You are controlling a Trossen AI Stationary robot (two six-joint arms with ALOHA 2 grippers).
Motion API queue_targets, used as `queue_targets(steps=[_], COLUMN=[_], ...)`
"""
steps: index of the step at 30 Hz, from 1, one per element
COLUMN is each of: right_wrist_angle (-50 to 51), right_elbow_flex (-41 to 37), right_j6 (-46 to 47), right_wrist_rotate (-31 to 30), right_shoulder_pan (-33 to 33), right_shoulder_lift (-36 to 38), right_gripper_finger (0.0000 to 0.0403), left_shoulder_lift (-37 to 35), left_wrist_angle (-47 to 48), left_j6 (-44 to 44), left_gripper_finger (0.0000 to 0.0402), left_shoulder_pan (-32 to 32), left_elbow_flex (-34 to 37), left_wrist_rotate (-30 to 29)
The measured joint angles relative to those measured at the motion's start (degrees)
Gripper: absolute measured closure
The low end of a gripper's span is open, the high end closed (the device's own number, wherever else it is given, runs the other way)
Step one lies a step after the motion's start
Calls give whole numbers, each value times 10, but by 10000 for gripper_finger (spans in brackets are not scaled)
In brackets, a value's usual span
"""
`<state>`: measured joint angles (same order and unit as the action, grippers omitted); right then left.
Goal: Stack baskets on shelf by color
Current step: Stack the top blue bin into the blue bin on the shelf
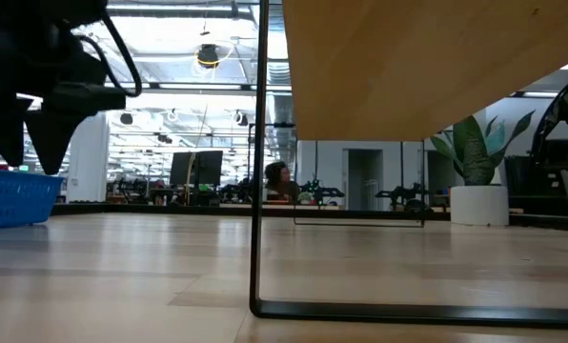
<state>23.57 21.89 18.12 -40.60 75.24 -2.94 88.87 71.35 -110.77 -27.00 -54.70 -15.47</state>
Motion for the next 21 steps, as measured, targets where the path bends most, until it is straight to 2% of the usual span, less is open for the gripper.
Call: queue_targets(steps=[7,10,13,19,21], right_wrist_angle=[3,6,8,17,20], right_elbow_flex=[0,0,0,0,0], right_j6=[0,0,0,28,36], right_wrist_rotate=[0,0,0,0,0], right_shoulder_pan=[0,0,0,0,0], right_shoulder_lift=[0,0,0,0,0], right_gripper_finger=[369,369,369,369,369], left_shoulder_lift=[18,18,18,18,18], left_wrist_angle=[-26,-53,-65,-63,-65], left_j6=[1,1,1,16,25], left_gripper_finger=[204,223,266,382,394], left_shoulder_pan=[9,9,9,9,9], left_elbow_flex=[22,35,45,51,49], left_wrist_rotate=[42,48,54,51,47])
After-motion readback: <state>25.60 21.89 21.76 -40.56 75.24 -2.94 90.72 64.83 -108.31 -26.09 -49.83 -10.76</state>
